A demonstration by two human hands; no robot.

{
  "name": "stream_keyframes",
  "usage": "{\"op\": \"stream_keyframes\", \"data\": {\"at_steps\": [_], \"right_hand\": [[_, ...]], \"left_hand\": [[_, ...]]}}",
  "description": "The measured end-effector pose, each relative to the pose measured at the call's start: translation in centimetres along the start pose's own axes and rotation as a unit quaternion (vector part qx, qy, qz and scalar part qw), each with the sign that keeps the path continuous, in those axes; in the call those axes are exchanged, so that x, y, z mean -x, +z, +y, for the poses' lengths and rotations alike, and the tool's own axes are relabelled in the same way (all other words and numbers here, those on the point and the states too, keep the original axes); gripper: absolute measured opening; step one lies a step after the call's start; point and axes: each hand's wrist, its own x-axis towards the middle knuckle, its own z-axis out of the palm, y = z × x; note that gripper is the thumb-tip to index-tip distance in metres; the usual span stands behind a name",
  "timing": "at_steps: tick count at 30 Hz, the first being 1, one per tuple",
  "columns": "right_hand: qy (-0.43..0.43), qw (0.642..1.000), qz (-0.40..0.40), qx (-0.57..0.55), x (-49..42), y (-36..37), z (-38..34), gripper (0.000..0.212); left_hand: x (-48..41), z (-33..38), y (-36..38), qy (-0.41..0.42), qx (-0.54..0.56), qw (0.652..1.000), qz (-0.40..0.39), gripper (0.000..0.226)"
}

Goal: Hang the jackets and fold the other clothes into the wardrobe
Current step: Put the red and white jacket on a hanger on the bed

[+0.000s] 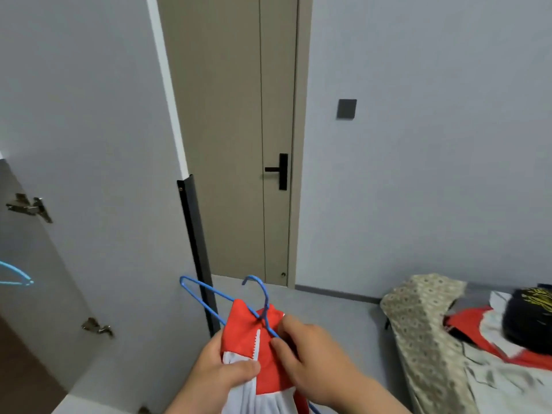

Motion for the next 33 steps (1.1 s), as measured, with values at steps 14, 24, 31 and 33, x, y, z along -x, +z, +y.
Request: {"op": "stream_keyframes", "data": {"at_steps": [14, 24, 31, 33], "right_hand": [[0.273, 0.942, 0.193, -0.030, 11.1, -10.7, 7.6, 0.033], [0.428, 0.756, 0.450, -0.207, 13.8, -15.6, 13.1, 0.029], [0.485, 0.677, 0.534, -0.146, 18.6, -19.8, 13.2, 0.038], [0.498, 0.647, 0.565, -0.122, 20.2, -21.0, 12.6, 0.039]], "left_hand": [[-8.7, -3.6, 19.4, -0.049, -0.037, 0.960, -0.274, 0.076], [-15.9, -5.7, 29.8, -0.072, -0.052, 0.932, -0.353, 0.032], [-22.1, -8.7, 34.4, 0.162, -0.378, 0.883, -0.227, 0.069], [-22.2, -9.2, 35.7, 0.176, -0.472, 0.820, -0.273, 0.118]]}}
